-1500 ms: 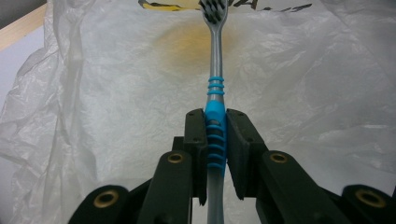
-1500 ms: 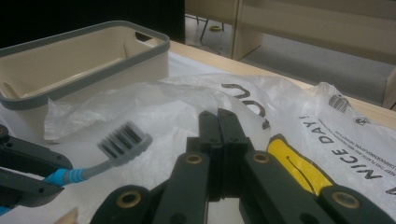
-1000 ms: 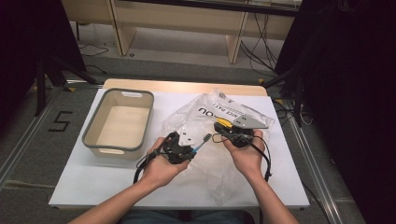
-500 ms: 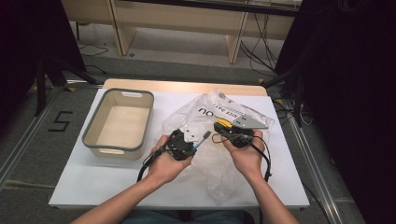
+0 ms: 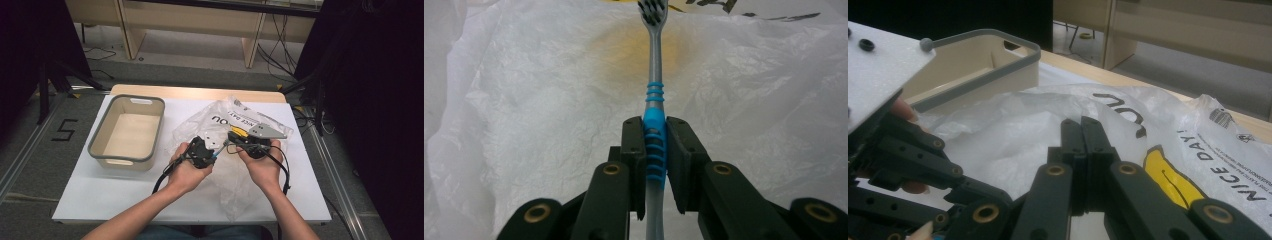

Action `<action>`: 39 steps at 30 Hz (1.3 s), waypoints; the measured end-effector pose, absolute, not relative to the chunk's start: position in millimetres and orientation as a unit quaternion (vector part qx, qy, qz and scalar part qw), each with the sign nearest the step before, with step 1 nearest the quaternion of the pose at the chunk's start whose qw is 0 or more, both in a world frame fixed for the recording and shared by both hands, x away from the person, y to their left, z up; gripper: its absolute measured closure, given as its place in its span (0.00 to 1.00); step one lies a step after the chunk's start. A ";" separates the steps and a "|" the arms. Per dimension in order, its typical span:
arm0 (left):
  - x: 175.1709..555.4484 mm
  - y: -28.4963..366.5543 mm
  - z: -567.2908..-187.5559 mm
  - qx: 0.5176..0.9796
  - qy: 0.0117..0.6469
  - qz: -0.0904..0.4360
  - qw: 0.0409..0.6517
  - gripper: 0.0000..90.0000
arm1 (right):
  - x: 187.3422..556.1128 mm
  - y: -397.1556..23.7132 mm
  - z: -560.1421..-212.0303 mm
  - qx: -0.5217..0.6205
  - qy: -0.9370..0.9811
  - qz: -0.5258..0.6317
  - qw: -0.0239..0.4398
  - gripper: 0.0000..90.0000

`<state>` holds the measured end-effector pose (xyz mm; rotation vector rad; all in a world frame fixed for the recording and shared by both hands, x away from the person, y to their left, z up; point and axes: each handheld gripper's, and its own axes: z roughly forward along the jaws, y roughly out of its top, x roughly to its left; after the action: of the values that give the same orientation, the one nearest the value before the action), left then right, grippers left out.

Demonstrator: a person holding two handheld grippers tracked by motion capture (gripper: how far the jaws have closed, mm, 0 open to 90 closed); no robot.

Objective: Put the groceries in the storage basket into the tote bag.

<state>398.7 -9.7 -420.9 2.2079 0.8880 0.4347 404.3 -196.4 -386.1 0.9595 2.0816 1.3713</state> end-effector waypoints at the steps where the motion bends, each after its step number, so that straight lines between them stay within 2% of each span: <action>1: 399.7 -10.6 -421.6 0.853 0.345 0.168 0.352 0.87 | 404.2 -196.1 -386.2 0.350 0.758 0.500 0.232 1.00; 19: 416.0 -28.5 -430.6 0.854 0.361 0.182 0.326 0.87 | 404.6 -196.4 -386.0 0.350 0.757 0.500 0.234 1.00; 31: 423.1 -38.2 -432.4 0.829 0.367 0.194 0.375 0.87 | 406.6 -199.5 -385.5 0.355 0.753 0.500 0.237 1.00; 39: 429.3 -43.3 -437.9 0.816 0.346 0.198 0.419 0.84 | 407.7 -202.4 -386.2 0.358 0.753 0.499 0.238 1.00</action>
<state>429.3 -43.3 -437.9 2.0465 0.8668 0.4954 407.7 -202.4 -386.2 0.9821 2.0623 1.3662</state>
